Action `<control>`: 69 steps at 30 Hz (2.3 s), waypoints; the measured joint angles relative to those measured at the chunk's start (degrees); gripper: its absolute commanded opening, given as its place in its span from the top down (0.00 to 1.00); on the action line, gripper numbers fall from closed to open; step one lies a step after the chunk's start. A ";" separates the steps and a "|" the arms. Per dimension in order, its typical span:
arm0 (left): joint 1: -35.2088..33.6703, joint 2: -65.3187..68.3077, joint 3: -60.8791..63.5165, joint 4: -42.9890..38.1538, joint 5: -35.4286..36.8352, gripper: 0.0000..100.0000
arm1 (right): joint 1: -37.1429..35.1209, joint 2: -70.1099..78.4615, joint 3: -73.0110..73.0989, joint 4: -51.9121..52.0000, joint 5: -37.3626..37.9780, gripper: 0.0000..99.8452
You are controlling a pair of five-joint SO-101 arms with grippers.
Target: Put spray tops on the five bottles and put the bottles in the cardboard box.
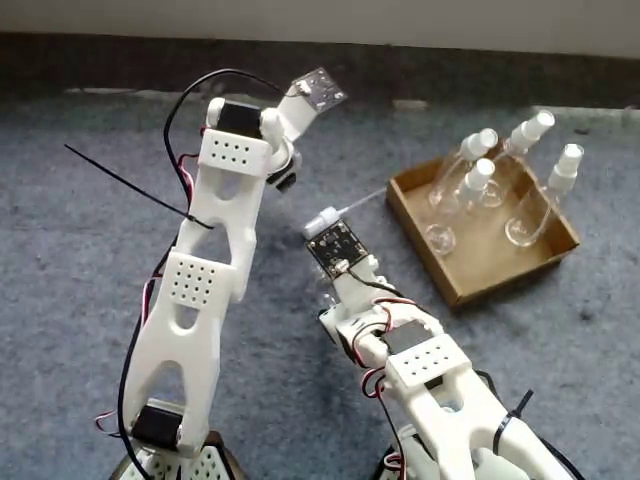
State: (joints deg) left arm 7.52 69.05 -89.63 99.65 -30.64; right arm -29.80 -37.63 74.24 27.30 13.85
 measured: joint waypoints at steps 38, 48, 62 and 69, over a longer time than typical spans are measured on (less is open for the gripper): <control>10.20 0.00 0.53 0.62 8.09 0.81 | 13.27 0.35 0.00 -0.35 -0.09 0.98; 10.37 0.00 8.79 0.79 8.09 0.81 | 13.45 0.35 0.00 -0.35 -0.09 0.98; 10.46 1.67 8.88 0.79 8.09 0.99 | 13.45 0.35 0.00 -0.35 -0.09 0.98; 10.73 4.57 8.00 0.79 8.09 1.00 | 13.45 0.35 0.00 -0.35 -0.09 0.98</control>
State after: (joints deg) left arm 18.24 73.63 -81.63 100.44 -22.55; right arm -16.35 -37.27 74.24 26.95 13.76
